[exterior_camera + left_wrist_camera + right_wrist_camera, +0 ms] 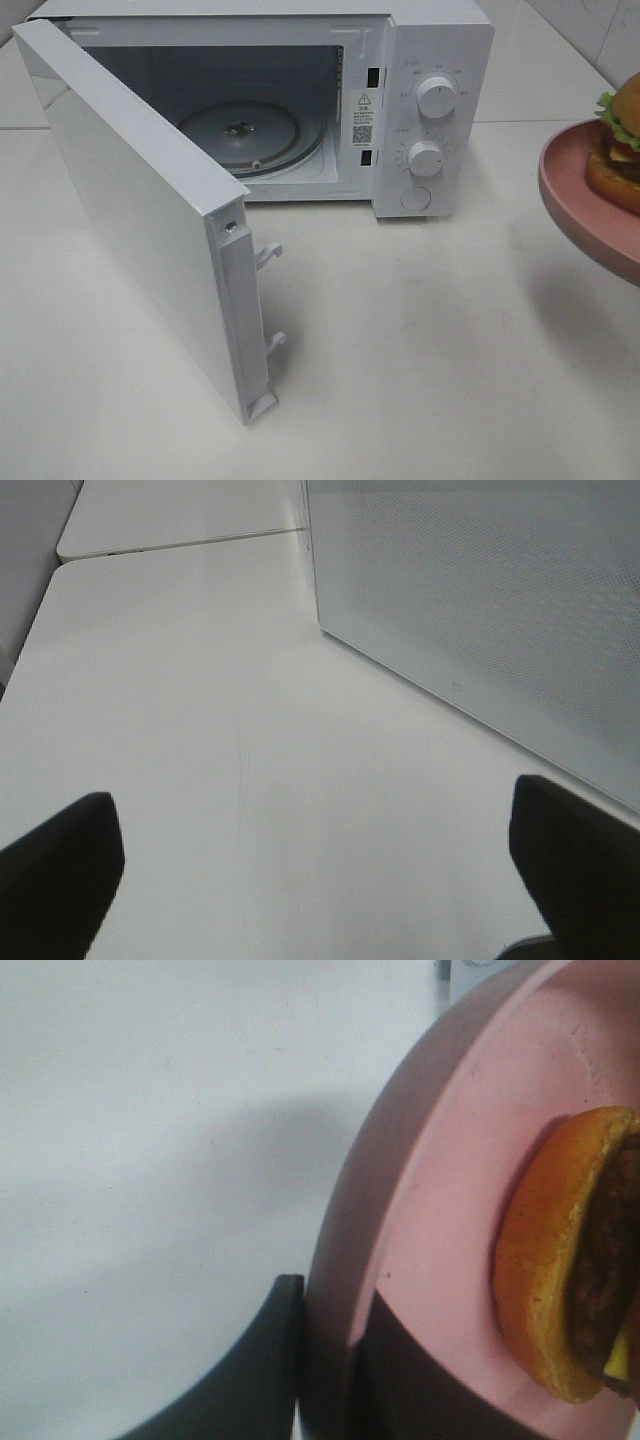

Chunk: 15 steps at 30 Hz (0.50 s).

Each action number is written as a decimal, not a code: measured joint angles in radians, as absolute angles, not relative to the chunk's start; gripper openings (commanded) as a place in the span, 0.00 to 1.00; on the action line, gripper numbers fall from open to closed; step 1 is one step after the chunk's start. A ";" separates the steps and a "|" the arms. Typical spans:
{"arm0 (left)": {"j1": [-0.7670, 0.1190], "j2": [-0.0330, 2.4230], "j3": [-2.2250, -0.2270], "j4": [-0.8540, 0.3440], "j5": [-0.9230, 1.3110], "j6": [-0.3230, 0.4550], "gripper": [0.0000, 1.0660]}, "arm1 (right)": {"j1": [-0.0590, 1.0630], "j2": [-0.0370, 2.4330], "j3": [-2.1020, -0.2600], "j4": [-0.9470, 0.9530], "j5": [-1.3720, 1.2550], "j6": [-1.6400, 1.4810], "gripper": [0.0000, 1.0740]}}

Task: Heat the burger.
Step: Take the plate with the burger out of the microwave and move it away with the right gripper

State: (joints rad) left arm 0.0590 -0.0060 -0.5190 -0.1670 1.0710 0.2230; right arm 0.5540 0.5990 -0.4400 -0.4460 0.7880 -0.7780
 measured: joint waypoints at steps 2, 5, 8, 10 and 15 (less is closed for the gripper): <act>0.059 -0.006 -0.519 -0.167 1.071 0.223 0.92 | 0.554 0.599 -0.440 -0.476 0.800 -0.711 0.00; 0.059 -0.006 -0.519 -0.167 1.071 0.223 0.92 | 0.554 0.599 -0.440 -0.521 0.814 -0.614 0.01; 0.059 -0.006 -0.519 -0.167 1.071 0.223 0.92 | 0.554 0.599 -0.440 -0.565 0.831 -0.525 0.01; 0.059 -0.006 -0.519 -0.167 1.071 0.223 0.92 | 0.554 0.599 -0.440 -0.588 0.843 -0.475 0.01; 0.059 -0.006 -0.519 -0.167 1.071 0.223 0.92 | 0.554 0.599 -0.440 -0.637 0.884 -0.352 0.01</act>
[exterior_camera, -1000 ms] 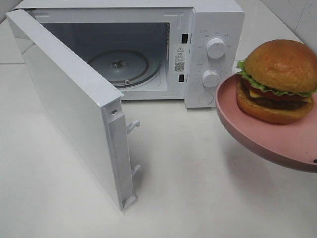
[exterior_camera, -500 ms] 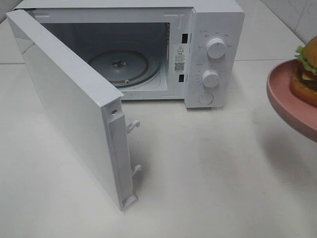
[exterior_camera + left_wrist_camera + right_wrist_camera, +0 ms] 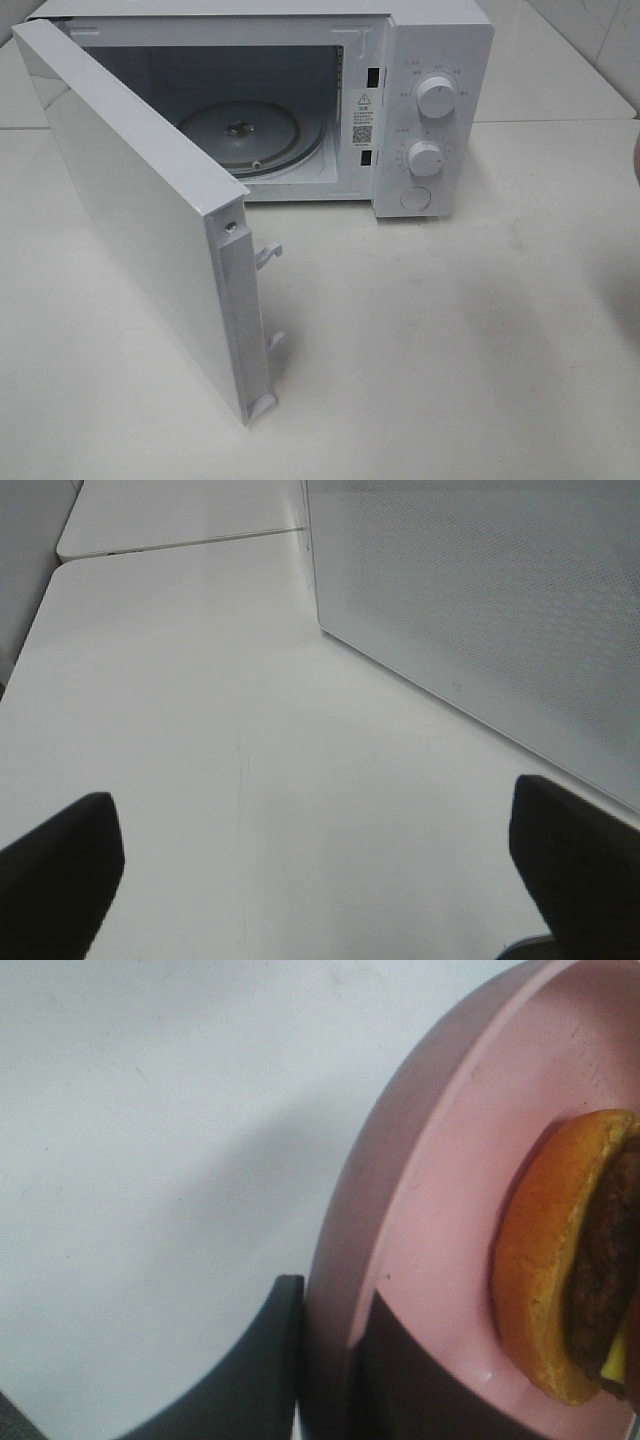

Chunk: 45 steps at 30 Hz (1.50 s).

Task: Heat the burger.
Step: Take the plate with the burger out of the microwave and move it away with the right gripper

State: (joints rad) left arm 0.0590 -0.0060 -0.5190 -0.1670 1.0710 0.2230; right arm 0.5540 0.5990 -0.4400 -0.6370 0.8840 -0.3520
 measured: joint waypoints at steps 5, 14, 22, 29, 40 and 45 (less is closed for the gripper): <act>0.059 -0.006 -0.519 -0.167 1.071 0.223 0.92 | 0.554 0.603 -0.440 -0.679 0.922 -0.220 0.01; 0.059 -0.006 -0.519 -0.167 1.071 0.223 0.92 | 0.554 0.720 -0.440 -0.724 0.962 0.000 0.01; 0.059 -0.006 -0.519 -0.167 1.071 0.223 0.92 | 0.554 0.840 -0.440 -0.774 0.953 0.223 0.02; 0.059 -0.006 -0.519 -0.167 1.071 0.223 0.92 | 0.554 0.960 -0.440 -0.786 0.922 0.367 0.03; 0.059 -0.006 -0.519 -0.167 1.071 0.223 0.92 | 0.554 1.157 -0.457 -0.853 0.900 0.646 0.04; 0.059 -0.006 -0.519 -0.167 1.071 0.223 0.92 | 0.554 1.223 -0.480 -0.860 0.897 0.729 0.05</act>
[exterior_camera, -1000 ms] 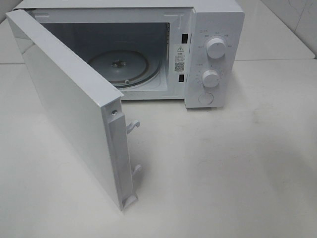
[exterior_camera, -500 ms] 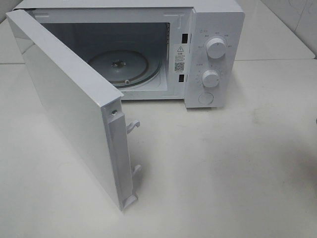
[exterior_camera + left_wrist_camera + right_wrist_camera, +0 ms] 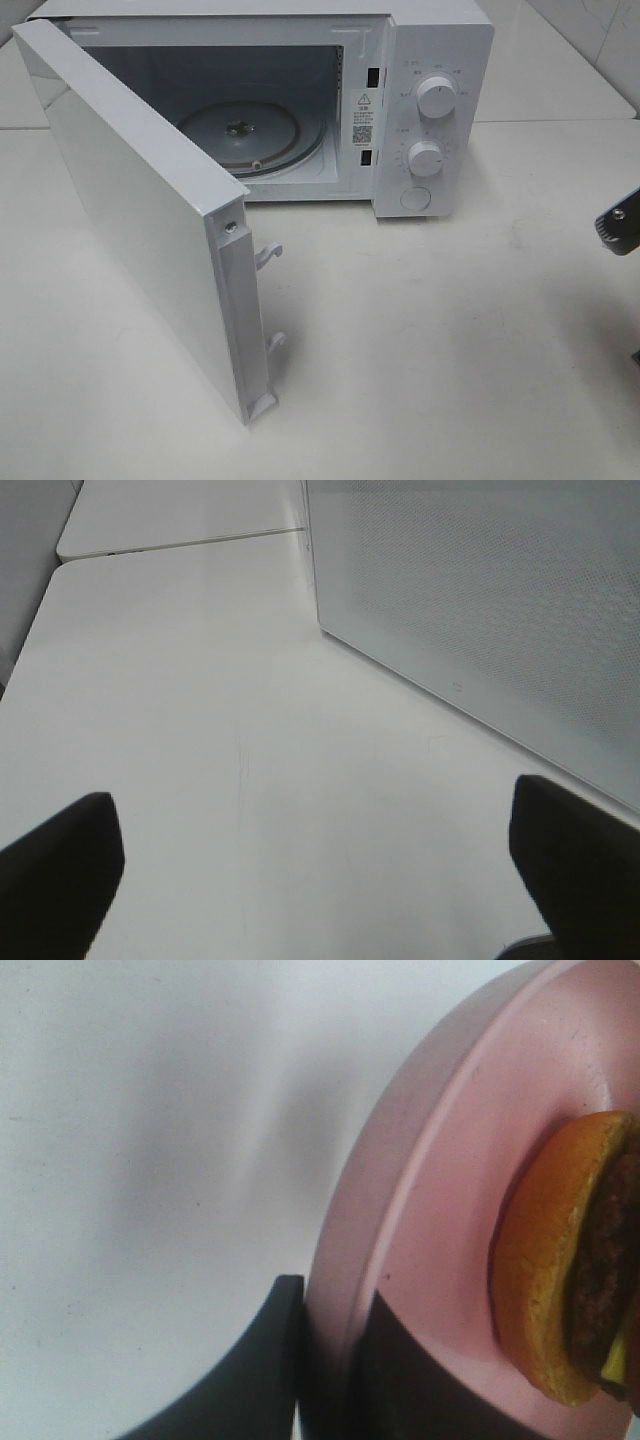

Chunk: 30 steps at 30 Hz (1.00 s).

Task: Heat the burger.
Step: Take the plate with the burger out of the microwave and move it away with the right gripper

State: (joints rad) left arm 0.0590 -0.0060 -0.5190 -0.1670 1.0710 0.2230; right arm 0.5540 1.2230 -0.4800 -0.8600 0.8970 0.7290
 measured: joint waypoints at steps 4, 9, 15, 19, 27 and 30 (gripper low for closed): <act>0.059 -0.006 -0.519 -0.167 1.071 0.223 0.92 | 0.554 1.320 -0.502 -0.876 0.881 0.832 0.05; 0.059 -0.006 -0.519 -0.167 1.071 0.223 0.92 | 0.554 1.413 -0.520 -0.897 0.852 0.950 0.06; 0.059 -0.006 -0.519 -0.167 1.071 0.223 0.92 | 0.554 1.509 -0.522 -0.951 0.828 1.074 0.06; 0.059 -0.006 -0.519 -0.167 1.071 0.223 0.92 | 0.554 1.567 -0.523 -0.986 0.797 1.134 0.06; 0.059 -0.006 -0.519 -0.167 1.071 0.223 0.92 | 0.554 1.698 -0.525 -1.061 0.738 1.258 0.09; 0.059 -0.006 -0.519 -0.167 1.071 0.223 0.92 | 0.554 1.736 -0.525 -1.079 0.738 1.300 0.12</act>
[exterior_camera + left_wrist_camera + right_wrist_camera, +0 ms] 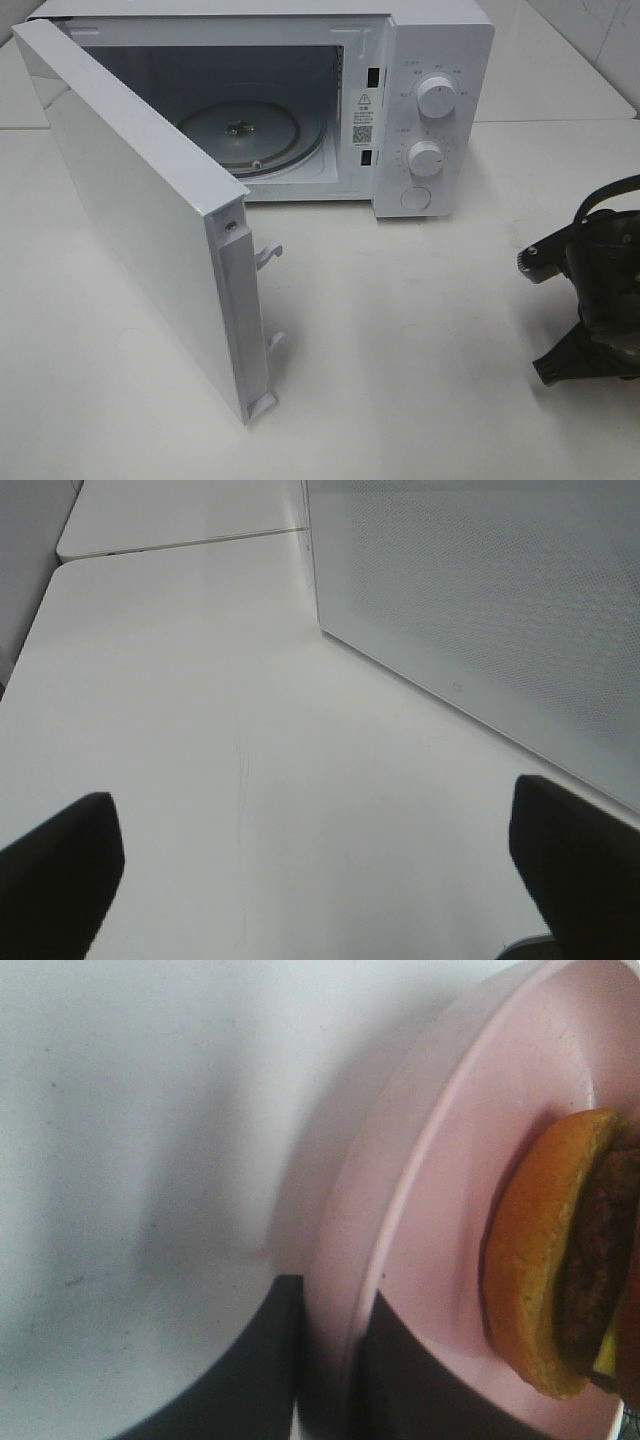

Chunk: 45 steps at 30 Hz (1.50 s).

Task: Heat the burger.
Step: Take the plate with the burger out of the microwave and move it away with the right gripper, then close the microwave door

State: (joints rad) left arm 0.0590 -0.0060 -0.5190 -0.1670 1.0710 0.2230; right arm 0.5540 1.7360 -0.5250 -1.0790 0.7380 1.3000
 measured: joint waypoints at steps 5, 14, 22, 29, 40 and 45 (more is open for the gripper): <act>0.059 -0.006 -0.519 -0.167 1.071 0.223 0.92 | 0.554 1.785 -0.526 -1.115 0.755 1.338 0.22; 0.059 -0.006 -0.519 -0.167 1.071 0.223 0.92 | 0.554 1.790 -0.549 -1.109 0.739 1.312 0.44; 0.059 -0.006 -0.519 -0.167 1.071 0.223 0.92 | 0.554 1.766 -0.588 -0.977 0.739 1.156 0.45; 0.059 -0.006 -0.519 -0.167 1.071 0.223 0.92 | 0.554 1.589 -0.593 -0.877 0.742 1.060 0.45; 0.059 -0.006 -0.519 -0.167 1.071 0.223 0.92 | 0.554 1.336 -0.600 -0.636 0.656 0.829 0.49; 0.059 -0.006 -0.519 -0.167 1.071 0.223 0.92 | 0.554 1.210 -0.600 -0.424 0.608 0.571 0.63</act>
State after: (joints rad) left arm 0.0590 -0.0060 -0.5190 -0.1670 1.0710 0.2230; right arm 0.5540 1.2100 -0.6000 -0.4240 0.6080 0.5710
